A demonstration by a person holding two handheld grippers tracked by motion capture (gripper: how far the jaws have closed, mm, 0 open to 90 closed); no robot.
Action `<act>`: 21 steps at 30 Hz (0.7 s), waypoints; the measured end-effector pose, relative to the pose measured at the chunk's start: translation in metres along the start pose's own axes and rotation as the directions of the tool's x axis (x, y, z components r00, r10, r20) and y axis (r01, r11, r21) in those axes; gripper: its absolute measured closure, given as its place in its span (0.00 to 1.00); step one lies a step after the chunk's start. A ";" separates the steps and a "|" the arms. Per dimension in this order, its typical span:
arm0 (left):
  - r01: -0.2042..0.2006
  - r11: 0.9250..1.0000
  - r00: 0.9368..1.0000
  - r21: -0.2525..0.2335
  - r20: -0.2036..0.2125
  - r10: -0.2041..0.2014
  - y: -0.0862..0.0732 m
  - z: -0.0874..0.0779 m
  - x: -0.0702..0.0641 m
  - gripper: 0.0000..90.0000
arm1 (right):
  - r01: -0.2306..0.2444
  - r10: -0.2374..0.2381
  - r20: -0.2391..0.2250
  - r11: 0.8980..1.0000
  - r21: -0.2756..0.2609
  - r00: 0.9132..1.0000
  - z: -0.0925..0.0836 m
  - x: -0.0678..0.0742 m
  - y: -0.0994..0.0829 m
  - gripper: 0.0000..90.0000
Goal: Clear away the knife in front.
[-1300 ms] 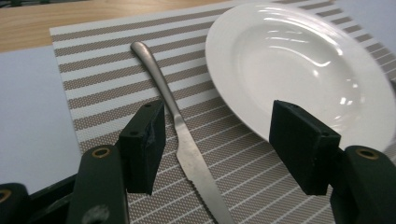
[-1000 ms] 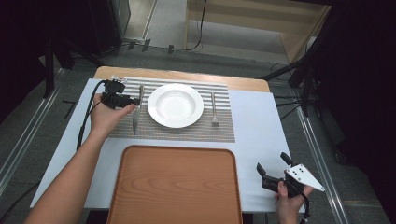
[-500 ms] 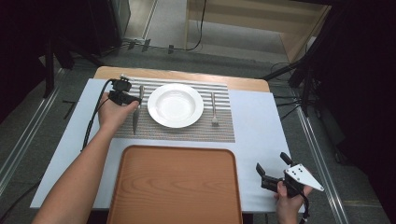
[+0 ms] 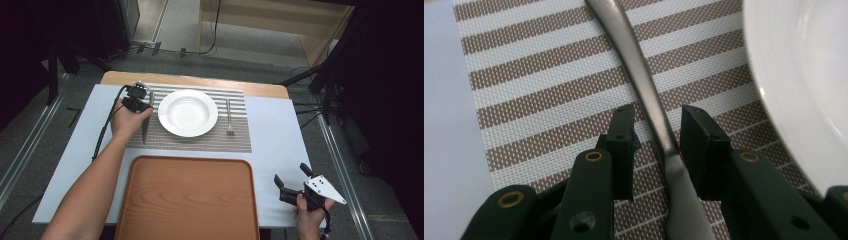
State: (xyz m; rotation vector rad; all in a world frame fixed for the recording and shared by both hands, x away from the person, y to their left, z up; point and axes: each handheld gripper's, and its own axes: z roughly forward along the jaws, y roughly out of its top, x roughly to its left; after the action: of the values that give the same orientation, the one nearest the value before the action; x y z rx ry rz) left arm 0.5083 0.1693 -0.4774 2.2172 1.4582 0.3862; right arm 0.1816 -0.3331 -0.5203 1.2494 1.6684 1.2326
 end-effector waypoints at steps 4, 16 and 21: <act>0.002 1.000 1.000 0.007 0.000 -0.002 0.000 0.002 -0.002 0.75 | 0.003 -0.003 0.002 1.000 0.001 1.000 0.000 0.000 0.000 0.00; -0.020 0.999 0.998 0.040 -0.052 0.022 -0.001 0.000 -0.002 0.87 | 0.004 -0.004 0.002 1.000 0.004 1.000 0.000 0.001 0.000 0.00; -0.035 0.998 0.997 0.047 -0.066 0.039 0.000 0.000 -0.003 0.84 | 0.007 -0.007 0.000 1.000 0.006 1.000 0.001 0.001 0.000 0.00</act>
State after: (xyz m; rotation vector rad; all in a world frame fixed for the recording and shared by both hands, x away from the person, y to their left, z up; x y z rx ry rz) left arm 0.5071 0.1666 -0.4776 2.2910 1.4763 0.4477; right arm 0.1817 -0.3317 -0.5207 1.2454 1.6764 1.2244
